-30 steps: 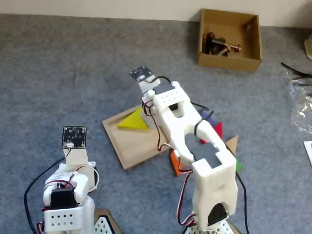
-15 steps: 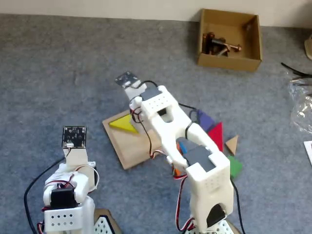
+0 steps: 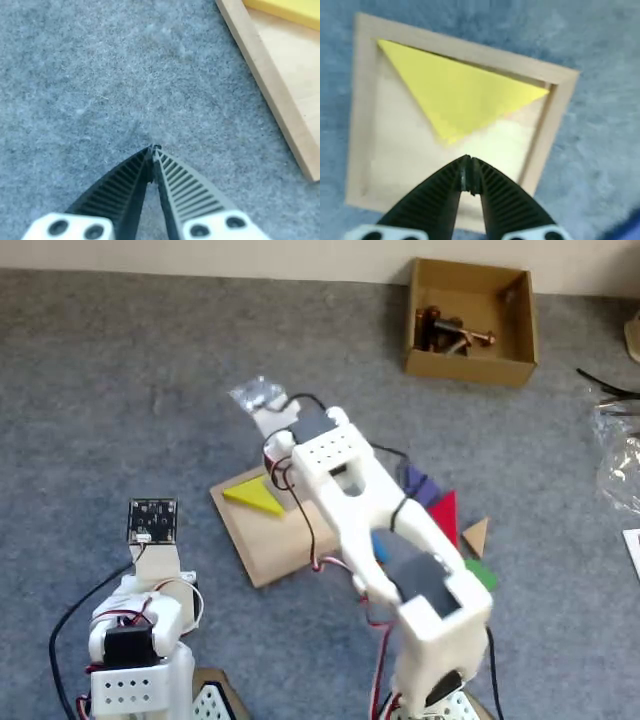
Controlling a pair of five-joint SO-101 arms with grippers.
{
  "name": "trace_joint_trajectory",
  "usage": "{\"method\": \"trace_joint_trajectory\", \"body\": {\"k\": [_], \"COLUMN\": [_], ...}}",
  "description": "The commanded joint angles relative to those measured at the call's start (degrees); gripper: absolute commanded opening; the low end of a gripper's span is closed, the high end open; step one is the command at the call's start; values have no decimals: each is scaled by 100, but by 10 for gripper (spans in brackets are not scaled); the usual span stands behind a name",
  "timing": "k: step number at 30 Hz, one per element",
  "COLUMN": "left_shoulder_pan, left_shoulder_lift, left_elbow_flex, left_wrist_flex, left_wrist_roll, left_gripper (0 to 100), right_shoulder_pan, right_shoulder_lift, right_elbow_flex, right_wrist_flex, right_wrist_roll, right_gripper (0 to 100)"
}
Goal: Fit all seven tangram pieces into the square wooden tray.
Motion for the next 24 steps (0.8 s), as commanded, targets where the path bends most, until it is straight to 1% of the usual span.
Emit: {"method": "trace_joint_trajectory", "body": {"k": [1, 8, 16, 19, 24], "left_shoulder_pan": [-48, -48, -48, -48, -48], "left_shoulder_lift": [40, 40, 40, 40, 40], "left_elbow_flex": [119, 119, 119, 119, 119], "left_wrist_flex": [44, 44, 44, 44, 44], "left_wrist_roll": [18, 18, 18, 18, 18], "left_gripper": [5, 5, 5, 5, 5], "right_shoulder_pan": [-31, 585, 1218, 1420, 1710], "right_shoulder_lift": [-1077, -1824, -2448, -2703, -2993], "right_elbow_flex": [-22, 171, 875, 1103, 1349], "right_wrist_flex": [189, 646, 725, 1007, 1534], "right_wrist_roll": [-44, -35, -26, -26, 457], "right_gripper": [7, 7, 7, 9, 9]}}
